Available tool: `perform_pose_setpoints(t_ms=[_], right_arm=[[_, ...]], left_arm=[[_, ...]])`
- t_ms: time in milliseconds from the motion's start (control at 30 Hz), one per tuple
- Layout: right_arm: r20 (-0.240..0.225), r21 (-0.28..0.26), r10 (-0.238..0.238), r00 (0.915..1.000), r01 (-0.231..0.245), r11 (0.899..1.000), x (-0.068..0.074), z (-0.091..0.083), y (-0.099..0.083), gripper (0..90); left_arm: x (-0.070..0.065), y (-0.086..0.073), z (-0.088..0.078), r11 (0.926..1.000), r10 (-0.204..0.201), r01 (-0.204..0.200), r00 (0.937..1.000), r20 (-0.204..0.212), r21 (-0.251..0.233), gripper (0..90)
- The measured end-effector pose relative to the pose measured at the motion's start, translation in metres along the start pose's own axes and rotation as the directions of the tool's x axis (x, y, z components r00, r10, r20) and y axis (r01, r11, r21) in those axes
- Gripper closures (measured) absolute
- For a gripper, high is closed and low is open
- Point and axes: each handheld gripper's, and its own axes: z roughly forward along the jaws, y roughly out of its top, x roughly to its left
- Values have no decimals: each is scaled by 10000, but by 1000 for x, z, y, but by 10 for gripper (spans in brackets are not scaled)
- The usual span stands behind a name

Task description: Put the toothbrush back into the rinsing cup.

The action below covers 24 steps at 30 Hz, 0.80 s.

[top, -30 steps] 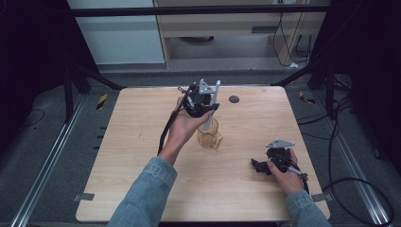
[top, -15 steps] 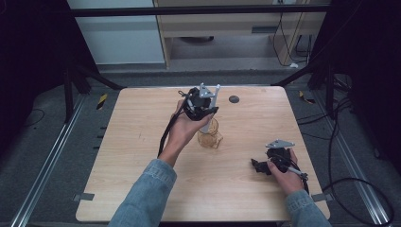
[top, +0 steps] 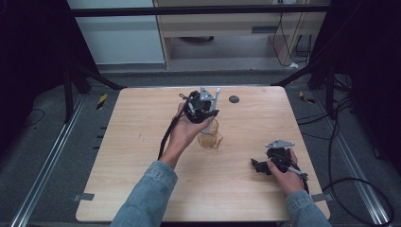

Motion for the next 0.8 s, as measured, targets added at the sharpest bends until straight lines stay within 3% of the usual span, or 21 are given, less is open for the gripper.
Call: perform_pose_setpoints(t_ms=[400, 500, 800], right_arm=[[2, -6, 0, 10000, 0, 10000, 0, 0, 0, 3], [2, -5, 2, 10000, -2, 10000, 0, 0, 0, 3], [3, -4, 0, 10000, 0, 10000, 0, 0, 0, 3]], left_arm=[[-1, -7, 4, 9999, -66, 63, 9999, 141, 148, 678], [-3, -7, 5, 9996, 139, -140, 9999, 12, 243, 678], [-3, -13, 9, 9993, -48, 44, 9999, 107, 363, 678]])
